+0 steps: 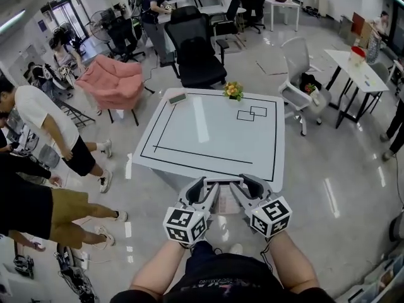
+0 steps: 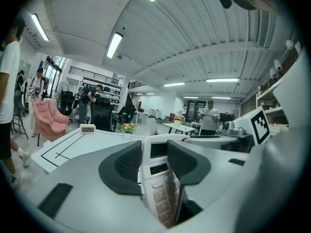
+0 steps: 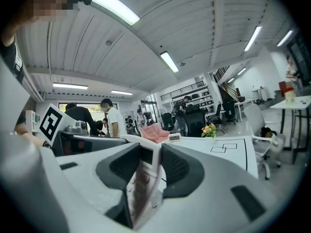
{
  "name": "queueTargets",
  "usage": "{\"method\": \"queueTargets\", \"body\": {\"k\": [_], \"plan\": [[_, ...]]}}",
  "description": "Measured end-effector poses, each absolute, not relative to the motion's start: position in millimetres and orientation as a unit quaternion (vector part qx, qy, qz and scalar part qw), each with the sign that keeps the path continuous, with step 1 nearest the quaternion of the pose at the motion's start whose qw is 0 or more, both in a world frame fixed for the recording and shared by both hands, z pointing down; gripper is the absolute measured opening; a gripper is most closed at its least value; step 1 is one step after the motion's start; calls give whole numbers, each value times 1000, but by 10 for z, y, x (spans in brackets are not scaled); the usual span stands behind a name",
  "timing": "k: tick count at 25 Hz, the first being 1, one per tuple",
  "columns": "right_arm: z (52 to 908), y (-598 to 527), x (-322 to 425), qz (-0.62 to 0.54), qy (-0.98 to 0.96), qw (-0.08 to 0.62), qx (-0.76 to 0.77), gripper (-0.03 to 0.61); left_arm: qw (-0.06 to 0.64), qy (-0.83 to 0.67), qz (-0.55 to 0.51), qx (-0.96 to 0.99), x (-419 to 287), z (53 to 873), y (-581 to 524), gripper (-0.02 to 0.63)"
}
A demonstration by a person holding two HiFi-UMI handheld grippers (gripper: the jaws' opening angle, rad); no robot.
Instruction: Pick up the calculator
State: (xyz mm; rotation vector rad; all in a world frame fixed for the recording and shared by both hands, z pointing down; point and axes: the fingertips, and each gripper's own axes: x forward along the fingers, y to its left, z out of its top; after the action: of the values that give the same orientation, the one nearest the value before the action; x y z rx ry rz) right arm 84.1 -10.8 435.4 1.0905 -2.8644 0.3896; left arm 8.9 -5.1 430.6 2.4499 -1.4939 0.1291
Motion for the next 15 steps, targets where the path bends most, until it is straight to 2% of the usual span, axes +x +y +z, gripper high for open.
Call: {"method": "queueTargets", "body": {"k": [15], "plan": [[4357, -185, 879, 128, -926, 23, 355, 141, 131, -517, 43, 845, 126, 4308, -129, 164]]}}
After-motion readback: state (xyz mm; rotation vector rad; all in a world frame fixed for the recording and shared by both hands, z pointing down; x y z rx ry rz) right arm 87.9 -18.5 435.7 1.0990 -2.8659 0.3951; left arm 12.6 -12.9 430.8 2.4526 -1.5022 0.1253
